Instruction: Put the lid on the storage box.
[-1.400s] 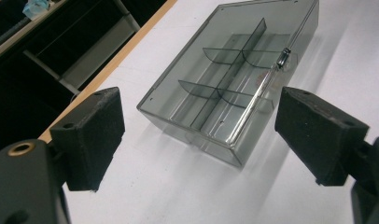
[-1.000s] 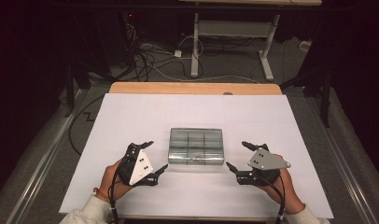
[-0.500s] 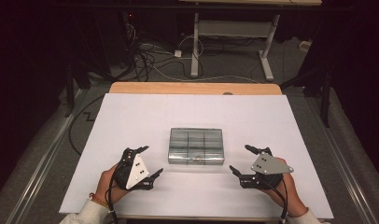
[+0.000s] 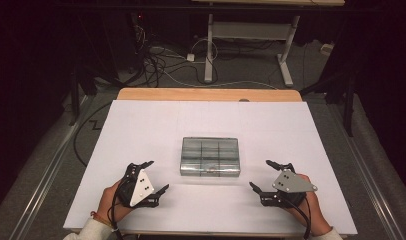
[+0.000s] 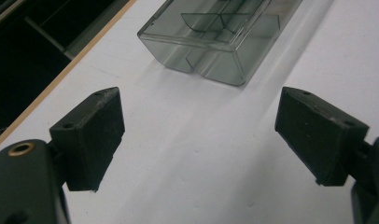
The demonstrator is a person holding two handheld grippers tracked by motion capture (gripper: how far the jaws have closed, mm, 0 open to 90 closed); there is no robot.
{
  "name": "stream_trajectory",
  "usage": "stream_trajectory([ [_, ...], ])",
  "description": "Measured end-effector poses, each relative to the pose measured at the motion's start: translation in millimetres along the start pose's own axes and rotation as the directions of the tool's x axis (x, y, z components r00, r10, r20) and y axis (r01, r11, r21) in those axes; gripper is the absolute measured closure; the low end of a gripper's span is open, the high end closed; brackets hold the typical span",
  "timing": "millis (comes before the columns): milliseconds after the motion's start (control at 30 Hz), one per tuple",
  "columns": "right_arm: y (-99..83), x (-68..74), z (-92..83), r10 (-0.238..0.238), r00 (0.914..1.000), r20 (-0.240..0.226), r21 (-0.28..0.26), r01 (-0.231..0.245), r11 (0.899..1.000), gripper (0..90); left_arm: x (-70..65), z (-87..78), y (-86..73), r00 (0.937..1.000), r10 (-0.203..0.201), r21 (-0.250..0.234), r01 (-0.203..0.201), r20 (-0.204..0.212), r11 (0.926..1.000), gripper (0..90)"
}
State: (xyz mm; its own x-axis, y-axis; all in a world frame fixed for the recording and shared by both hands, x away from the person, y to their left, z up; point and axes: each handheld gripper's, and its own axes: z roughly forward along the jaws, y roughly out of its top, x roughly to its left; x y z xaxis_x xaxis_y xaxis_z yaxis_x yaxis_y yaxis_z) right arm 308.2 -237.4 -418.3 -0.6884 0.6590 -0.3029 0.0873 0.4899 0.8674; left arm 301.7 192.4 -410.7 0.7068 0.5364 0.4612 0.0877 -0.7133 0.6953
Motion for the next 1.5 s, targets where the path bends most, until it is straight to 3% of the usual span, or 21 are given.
stream_trajectory([
  [167, -6.9, -1.7, -3.0, 0.003, 0.9999, 0.014, 0.010, -0.003, 1.000, 18.4, -0.3, -1.7, -6.4, 1.0000, -0.004, 0.020, 0.004, -0.005, 0.9998, 15.4],
  [433, -23.2, -4.8, -7.4, 0.026, 0.9986, 0.046, 0.040, -0.028, 0.999, 18.4, -0.9, -3.2, -21.7, 0.9982, -0.057, 0.054, 0.056, 0.019, 0.9970, 15.4],
  [667, -36.6, -5.0, -15.3, 0.076, 0.9943, 0.075, 0.049, -0.080, 0.996, 18.4, -3.2, -10.3, -35.0, 0.9945, -0.099, 0.091, 0.095, 0.034, 0.9912, 15.4],
  [833, -43.3, -2.8, -19.7, 0.092, 0.9925, 0.081, 0.052, -0.096, 0.994, 18.5, -2.3, -15.1, -40.5, 0.9899, -0.136, 0.089, 0.132, 0.039, 0.9872, 15.5],
  [1500, -42.4, -2.9, -23.6, 0.080, 0.9927, 0.090, 0.049, -0.085, 0.995, 18.6, -1.8, -13.4, -37.1, 0.9917, -0.118, 0.085, 0.113, 0.052, 0.9900, 15.5],
])
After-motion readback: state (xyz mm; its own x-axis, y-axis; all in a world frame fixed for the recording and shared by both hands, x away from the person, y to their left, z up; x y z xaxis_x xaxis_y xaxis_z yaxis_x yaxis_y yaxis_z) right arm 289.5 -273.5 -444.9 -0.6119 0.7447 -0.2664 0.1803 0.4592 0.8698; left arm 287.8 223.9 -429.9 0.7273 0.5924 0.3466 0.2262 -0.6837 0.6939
